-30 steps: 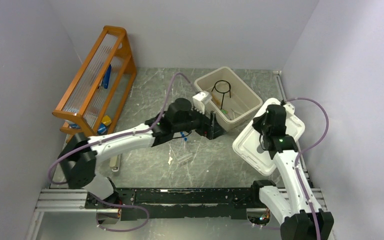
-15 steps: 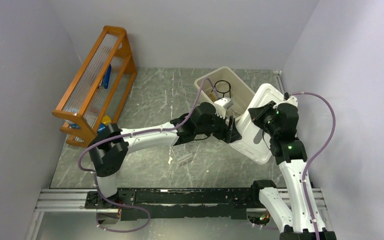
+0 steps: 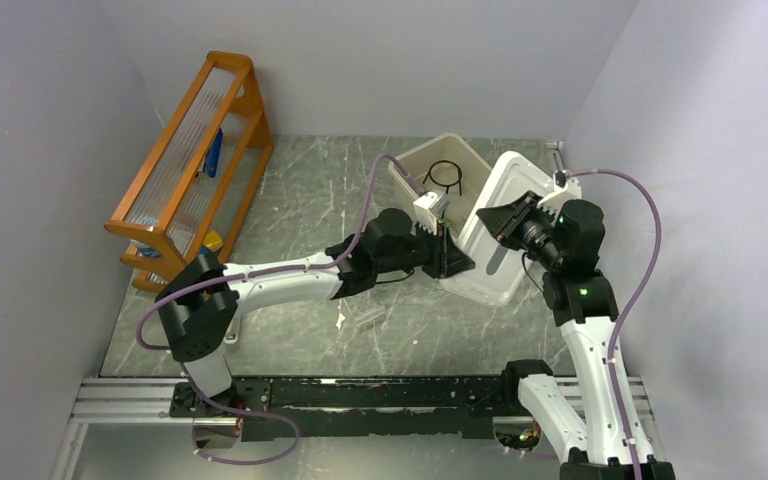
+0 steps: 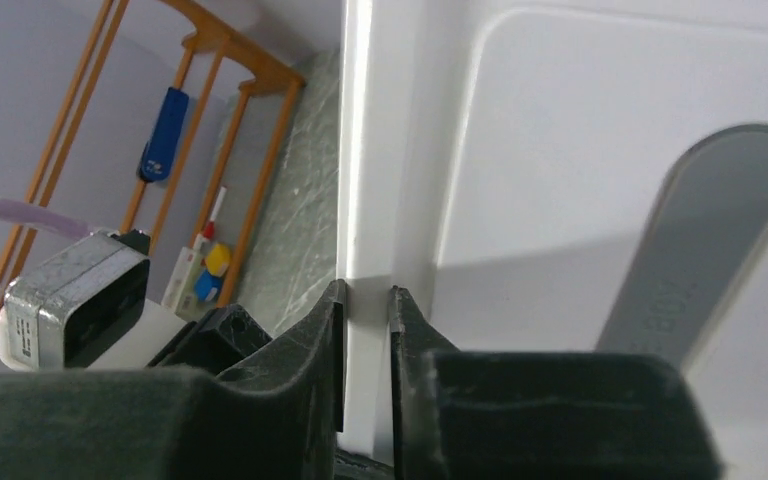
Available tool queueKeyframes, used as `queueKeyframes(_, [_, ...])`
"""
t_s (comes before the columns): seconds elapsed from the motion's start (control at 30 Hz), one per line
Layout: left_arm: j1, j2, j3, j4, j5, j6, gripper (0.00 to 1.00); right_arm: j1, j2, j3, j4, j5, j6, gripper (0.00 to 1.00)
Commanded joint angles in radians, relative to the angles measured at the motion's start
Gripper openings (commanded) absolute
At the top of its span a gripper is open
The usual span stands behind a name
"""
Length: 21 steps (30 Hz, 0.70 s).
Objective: Organize the chemistry lab equipment
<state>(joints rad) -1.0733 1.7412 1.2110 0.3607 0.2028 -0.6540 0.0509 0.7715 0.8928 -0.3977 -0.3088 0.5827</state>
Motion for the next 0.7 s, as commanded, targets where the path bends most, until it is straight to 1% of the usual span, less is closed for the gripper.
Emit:
queueKeyframes(0.0, [-0.004,-0.099,-0.027,0.137,-0.045,0.003,0.05,-0.003,0.019,0.072,0.003,-0.047,-0.026,0.3])
queueKeyframes(0.03, [-0.004,-0.114,-0.031,0.137,-0.06,0.004,0.05,-0.003,0.024,0.09,-0.014,-0.051,-0.04,0.37])
queueKeyframes(0.1, [-0.004,-0.143,-0.033,0.132,-0.099,0.014,0.05,-0.003,0.028,0.12,-0.042,-0.049,-0.06,0.46])
queueKeyframes(0.2, [-0.002,-0.176,-0.037,0.118,-0.191,0.016,0.05,-0.003,0.021,0.161,-0.07,-0.039,-0.06,0.52])
queueKeyframes(0.3, [-0.001,-0.204,-0.042,0.133,-0.291,0.007,0.05,-0.003,0.003,0.169,-0.068,-0.019,-0.039,0.54])
queueKeyframes(0.37, [0.003,-0.217,-0.036,0.138,-0.358,-0.006,0.05,-0.003,-0.012,0.163,-0.074,0.044,-0.031,0.54])
queueKeyframes(0.47, [0.019,-0.212,0.006,0.097,-0.459,-0.049,0.05,-0.003,-0.029,0.147,-0.083,0.151,-0.002,0.55])
queueKeyframes(0.53, [0.044,-0.197,0.026,0.089,-0.489,-0.104,0.05,-0.002,-0.026,0.142,-0.092,0.191,0.01,0.56])
queueKeyframes(0.67, [0.083,-0.15,0.05,0.125,-0.517,-0.197,0.05,-0.003,-0.018,0.117,-0.1,0.236,0.023,0.56])
